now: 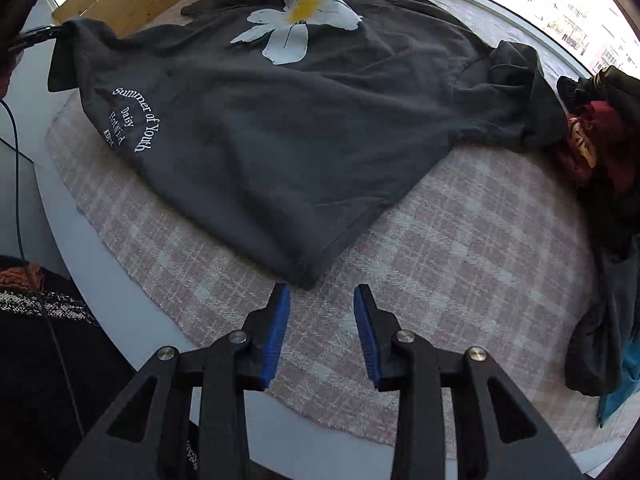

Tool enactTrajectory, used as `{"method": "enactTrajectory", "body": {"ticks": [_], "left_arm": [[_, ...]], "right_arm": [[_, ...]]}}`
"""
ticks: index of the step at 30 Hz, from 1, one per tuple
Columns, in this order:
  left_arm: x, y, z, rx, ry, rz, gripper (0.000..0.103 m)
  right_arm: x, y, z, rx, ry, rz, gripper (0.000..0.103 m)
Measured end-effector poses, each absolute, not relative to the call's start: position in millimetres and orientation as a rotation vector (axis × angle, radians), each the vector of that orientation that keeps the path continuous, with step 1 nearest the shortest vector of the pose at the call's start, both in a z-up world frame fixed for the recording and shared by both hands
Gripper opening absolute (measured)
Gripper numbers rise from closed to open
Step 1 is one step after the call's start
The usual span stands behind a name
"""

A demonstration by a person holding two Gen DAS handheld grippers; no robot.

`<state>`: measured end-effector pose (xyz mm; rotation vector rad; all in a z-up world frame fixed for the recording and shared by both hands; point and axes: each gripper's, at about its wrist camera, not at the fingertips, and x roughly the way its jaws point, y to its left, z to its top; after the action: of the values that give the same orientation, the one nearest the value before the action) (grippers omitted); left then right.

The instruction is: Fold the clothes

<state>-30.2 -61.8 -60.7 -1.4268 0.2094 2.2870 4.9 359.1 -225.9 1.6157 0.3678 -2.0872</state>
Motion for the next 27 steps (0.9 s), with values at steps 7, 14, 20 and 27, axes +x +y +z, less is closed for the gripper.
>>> {"method": "enactTrajectory", "body": {"ticks": [7,14,20,27], "left_arm": [[-32.1,-65.9,-63.3,-1.454,0.216,2.286,0.004],[-26.7,-68.1,-47.4,-1.405,0.200,2.317,0.004],[2.2,-78.5,13.0,-1.251,0.160,2.377,0.004],[-24.1,-88.8,45.6,-1.226,0.209,2.376,0.005]], "right_arm": [[2.1,345.5,-237.3,1.482,0.387,-2.151,0.033],[-6.3,347.7,-171.1,1.252,0.312,-2.209,0.006],[0.3,373.3,-34.5,0.980,0.191,-2.371,0.005],[-49.2,387.9,13.2,0.961,0.242,-2.470,0.005]]}}
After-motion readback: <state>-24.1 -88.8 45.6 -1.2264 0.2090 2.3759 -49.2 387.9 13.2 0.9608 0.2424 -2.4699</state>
